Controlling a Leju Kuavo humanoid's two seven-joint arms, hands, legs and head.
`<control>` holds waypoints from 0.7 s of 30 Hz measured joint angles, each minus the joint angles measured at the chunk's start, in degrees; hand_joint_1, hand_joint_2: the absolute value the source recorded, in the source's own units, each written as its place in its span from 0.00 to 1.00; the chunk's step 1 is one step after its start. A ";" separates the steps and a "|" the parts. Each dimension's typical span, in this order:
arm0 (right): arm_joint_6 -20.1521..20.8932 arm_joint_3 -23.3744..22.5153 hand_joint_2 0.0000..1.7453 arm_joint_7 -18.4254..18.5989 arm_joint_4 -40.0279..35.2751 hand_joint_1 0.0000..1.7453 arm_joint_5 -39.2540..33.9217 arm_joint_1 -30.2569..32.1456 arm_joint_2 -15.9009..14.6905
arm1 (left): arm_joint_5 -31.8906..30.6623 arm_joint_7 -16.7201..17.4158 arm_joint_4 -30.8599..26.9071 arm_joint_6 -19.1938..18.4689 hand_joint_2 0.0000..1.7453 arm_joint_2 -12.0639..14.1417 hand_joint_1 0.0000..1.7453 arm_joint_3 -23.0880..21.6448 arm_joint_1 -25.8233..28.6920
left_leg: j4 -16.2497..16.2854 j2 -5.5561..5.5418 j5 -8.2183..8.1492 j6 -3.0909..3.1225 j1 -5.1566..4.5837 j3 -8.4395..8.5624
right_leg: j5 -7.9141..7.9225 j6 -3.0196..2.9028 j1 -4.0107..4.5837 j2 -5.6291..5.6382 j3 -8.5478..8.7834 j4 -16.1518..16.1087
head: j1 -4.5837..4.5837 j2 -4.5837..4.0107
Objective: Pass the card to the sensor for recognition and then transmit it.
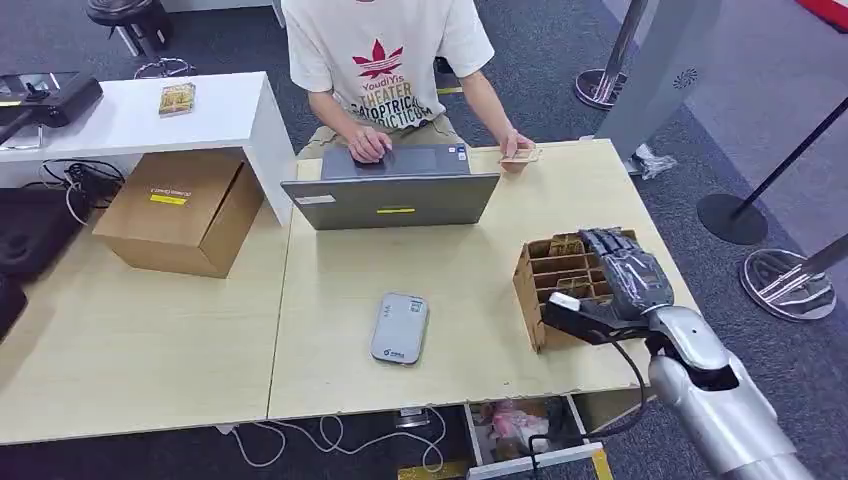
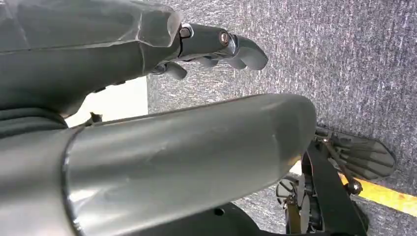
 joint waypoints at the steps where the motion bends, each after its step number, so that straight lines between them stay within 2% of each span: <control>1: 0.09 0.02 1.00 -0.02 0.00 0.01 0.00 -0.01 0.00 | 0.00 0.00 0.00 0.00 0.00 0.00 0.00 0.02 0.00 | 0.00 0.00 0.00 0.00 0.00 0.00 | 0.00 0.00 0.00 0.00 0.00 0.00 | -0.02 0.00; 9: 0.31 0.13 1.00 -0.02 0.00 0.07 0.00 -0.06 0.00 | -0.02 0.00 0.00 0.02 0.00 0.00 0.00 0.07 0.00 | 0.00 0.00 0.00 0.00 0.00 0.00 | 0.00 0.00 0.00 0.00 0.00 0.00 | 0.00 0.00; 10: 0.33 0.20 1.00 -0.02 0.02 0.11 0.00 -0.09 0.00 | 0.00 0.00 0.00 0.02 0.00 0.00 0.00 0.11 0.00 | 0.00 0.00 0.00 0.00 0.00 0.00 | 0.00 0.00 0.00 0.00 0.00 0.00 | -0.02 0.00; 13: 0.46 0.35 1.00 -0.02 0.13 0.08 0.00 -0.13 0.00 | -0.02 0.00 0.00 0.04 0.00 0.00 0.00 0.24 0.00 | 0.00 0.00 0.00 0.00 0.00 -0.01 | 0.00 0.00 0.00 -0.01 0.00 0.00 | -0.02 0.00; 21: 0.65 0.68 1.00 -0.04 0.63 0.09 0.00 -0.26 0.00 | -0.18 0.00 0.00 0.09 0.00 0.00 0.00 0.39 0.00 | 0.00 0.00 0.00 0.00 0.00 -0.01 | 0.00 0.00 0.00 -0.01 0.00 0.00 | 0.00 0.00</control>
